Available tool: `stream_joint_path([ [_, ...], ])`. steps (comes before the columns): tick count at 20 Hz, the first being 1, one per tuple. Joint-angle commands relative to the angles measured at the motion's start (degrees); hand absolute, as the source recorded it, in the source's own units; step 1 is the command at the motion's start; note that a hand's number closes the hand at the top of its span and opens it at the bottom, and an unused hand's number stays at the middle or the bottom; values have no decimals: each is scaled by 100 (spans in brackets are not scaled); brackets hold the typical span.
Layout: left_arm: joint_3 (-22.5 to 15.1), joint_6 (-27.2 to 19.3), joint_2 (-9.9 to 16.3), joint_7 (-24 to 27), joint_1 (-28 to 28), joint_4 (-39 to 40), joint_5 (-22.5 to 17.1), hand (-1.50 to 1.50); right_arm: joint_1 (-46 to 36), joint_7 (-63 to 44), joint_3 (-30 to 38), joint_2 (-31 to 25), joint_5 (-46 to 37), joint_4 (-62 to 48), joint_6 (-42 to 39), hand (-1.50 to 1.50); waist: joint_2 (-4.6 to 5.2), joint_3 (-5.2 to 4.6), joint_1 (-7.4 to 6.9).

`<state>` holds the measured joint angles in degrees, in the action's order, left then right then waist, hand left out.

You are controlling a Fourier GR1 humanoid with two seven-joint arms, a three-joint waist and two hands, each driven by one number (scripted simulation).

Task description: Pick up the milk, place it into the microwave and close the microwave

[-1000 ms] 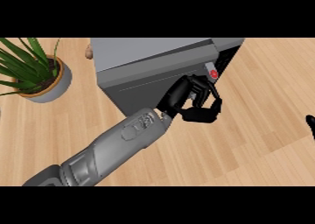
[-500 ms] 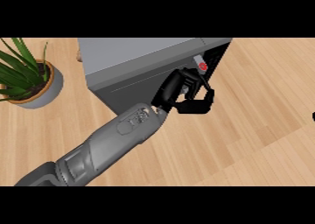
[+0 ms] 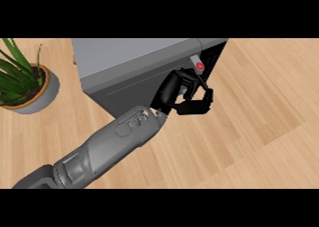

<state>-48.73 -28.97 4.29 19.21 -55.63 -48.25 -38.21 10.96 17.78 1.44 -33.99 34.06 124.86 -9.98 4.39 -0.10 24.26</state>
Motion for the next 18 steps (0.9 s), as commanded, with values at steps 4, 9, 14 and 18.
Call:
stream_joint_path([
  [4, -23, -58, -407, -53, -602, 198, -87, 150, -111, -125, 213, -188, 164, -33, -62, -150, 57, 26, 206],
  [9, -41, -156, -406, 36, -581, 196, -157, 150, -230, -179, 287, -234, 330, -82, -87, -150, 107, 27, 175],
  [14, -80, -295, -405, 139, -552, 176, -201, 150, -270, -257, 389, -347, 492, -99, -175, -150, 92, 26, 219],
  [18, -129, -382, -404, 160, -515, 183, -257, 150, -352, -304, 467, -411, 598, -87, -191, -150, 102, 25, 282],
])
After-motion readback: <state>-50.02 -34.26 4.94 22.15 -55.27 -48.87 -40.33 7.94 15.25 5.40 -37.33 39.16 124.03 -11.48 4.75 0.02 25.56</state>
